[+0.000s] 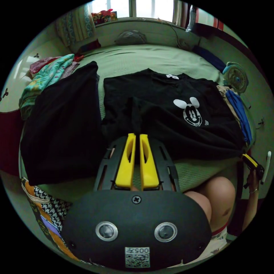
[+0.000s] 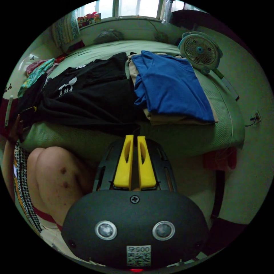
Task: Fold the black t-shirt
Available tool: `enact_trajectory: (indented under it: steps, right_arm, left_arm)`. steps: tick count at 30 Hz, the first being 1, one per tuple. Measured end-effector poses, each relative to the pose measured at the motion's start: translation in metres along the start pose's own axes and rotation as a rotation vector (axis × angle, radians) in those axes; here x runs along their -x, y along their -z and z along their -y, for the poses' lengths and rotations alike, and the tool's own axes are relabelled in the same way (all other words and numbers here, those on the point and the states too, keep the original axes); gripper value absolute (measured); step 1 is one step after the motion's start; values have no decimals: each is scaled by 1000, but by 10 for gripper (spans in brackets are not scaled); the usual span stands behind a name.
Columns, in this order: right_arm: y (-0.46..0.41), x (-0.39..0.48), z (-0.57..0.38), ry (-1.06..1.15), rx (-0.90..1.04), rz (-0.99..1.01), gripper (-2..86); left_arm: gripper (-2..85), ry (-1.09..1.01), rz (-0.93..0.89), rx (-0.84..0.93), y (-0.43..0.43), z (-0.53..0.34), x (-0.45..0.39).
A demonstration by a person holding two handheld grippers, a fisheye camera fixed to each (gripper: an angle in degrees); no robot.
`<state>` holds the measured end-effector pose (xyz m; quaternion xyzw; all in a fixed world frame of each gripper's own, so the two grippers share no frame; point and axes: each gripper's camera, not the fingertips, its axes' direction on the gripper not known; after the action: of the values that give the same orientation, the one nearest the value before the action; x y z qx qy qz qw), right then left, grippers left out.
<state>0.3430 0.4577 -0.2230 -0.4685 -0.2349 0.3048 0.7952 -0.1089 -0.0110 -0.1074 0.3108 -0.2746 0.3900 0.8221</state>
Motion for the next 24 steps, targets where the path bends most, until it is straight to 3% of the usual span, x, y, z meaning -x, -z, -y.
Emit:
enact_trajectory:
  steps: [7, 18, 24]
  right_arm:
    - [42, -1, -25, 24, -98, 6, -12]
    - [146, -6, -75, 143, -280, -59, -11]
    - [173, -3, -109, 231, -244, -25, -11]
  left_arm:
    - [15, -65, -19, 67, 63, -51, 3]
    - [12, -145, -178, -49, 207, -155, 14]
    - [13, -132, -204, -24, 229, -201, 20]
